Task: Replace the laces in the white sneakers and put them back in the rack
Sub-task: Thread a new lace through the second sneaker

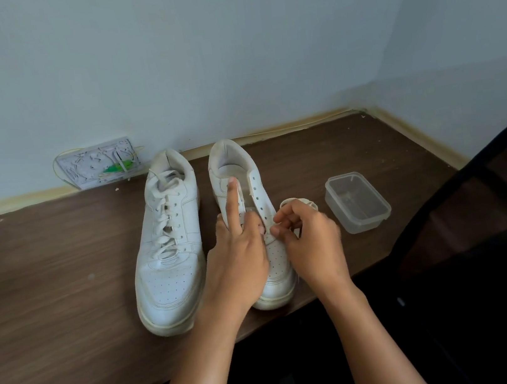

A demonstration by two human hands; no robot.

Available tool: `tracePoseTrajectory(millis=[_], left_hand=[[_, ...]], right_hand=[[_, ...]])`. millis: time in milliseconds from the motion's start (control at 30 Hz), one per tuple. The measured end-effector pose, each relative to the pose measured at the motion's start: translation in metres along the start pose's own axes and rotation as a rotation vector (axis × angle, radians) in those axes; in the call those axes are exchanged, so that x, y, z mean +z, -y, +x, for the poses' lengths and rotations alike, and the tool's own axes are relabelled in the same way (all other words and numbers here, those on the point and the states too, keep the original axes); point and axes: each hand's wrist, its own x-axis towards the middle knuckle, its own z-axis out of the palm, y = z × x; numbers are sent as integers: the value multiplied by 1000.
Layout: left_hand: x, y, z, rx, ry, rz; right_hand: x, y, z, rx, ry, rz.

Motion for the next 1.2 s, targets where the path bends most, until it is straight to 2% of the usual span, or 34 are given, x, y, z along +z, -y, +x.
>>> tracePoseTrajectory(millis=[167, 267, 367, 433, 600, 700, 867, 933, 1000, 1133, 1200], left_hand=[[1, -4, -2, -23, -75, -43], [0, -4, 0, -31, -185, -88], [0, -4, 0, -7, -223, -128], [-1, -1, 1, 7, -202, -155], [-13, 19, 2, 71, -39, -278], [-17, 26, 1, 61, 35, -268], [-13, 25, 0, 49, 45, -254], [-16, 29, 1, 49, 53, -306], [-22, 32, 2, 49, 58, -350], [-30, 38, 2, 54, 85, -359], [-31, 40, 1, 32, 115, -363]], right_hand=[[2, -6, 2, -26, 2, -8], [0, -6, 3, -111, -27, 14], [2, -2, 2, -187, 2, 84], [6, -1, 2, -196, -18, 58], [10, -4, 5, -210, -82, 89], [6, 1, 2, -170, -82, 253], [-8, 13, 1, -196, -116, 795], [-11, 13, 2, -193, -89, 872], [-12, 11, 4, -222, -11, 745], [-8, 5, 5, -348, 50, 175], [-7, 5, 3, -301, 75, 103]])
